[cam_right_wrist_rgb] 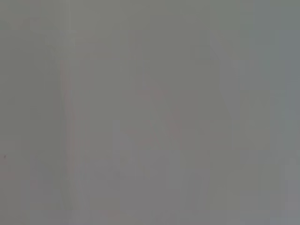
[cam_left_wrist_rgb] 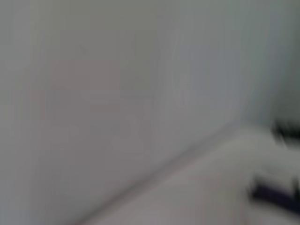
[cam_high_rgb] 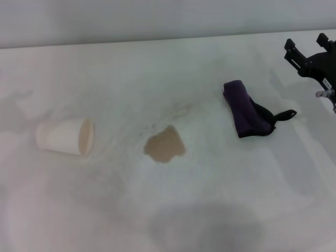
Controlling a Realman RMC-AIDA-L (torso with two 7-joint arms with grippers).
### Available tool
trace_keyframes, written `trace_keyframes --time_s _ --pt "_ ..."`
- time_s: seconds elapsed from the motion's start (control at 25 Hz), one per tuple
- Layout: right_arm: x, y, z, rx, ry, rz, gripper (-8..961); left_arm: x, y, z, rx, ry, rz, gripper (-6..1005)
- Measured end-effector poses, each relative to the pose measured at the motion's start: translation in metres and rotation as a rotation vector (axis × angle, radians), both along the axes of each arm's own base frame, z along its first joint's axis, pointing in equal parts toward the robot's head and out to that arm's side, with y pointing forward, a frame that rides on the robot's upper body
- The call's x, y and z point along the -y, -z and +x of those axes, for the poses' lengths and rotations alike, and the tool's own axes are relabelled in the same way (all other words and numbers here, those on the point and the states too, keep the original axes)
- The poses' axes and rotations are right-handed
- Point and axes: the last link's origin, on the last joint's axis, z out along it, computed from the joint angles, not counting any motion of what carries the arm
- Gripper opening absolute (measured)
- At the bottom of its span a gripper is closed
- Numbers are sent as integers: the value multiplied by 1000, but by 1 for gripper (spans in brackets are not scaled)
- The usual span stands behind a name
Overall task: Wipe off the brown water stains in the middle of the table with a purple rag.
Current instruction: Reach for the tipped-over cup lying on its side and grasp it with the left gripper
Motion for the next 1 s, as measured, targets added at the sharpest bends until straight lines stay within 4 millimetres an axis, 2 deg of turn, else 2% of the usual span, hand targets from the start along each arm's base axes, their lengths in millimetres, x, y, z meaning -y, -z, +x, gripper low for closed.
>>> trace_keyframes --time_s 0.16,0.32,0.68,1.0 --pt "-3 -3 0 5 -1 10 875 -4 -2 10 -209 27 -163 887" --pt "-6 -5 -3 2 -6 22 875 -7 8 18 -369 70 -305 886" --pt "-24 -9 -17 -9 -43 30 875 -19 31 40 -681 244 -403 887" --pt "-32 -9 -20 -47 -14 46 874 -42 71 60 -935 395 -417 886"
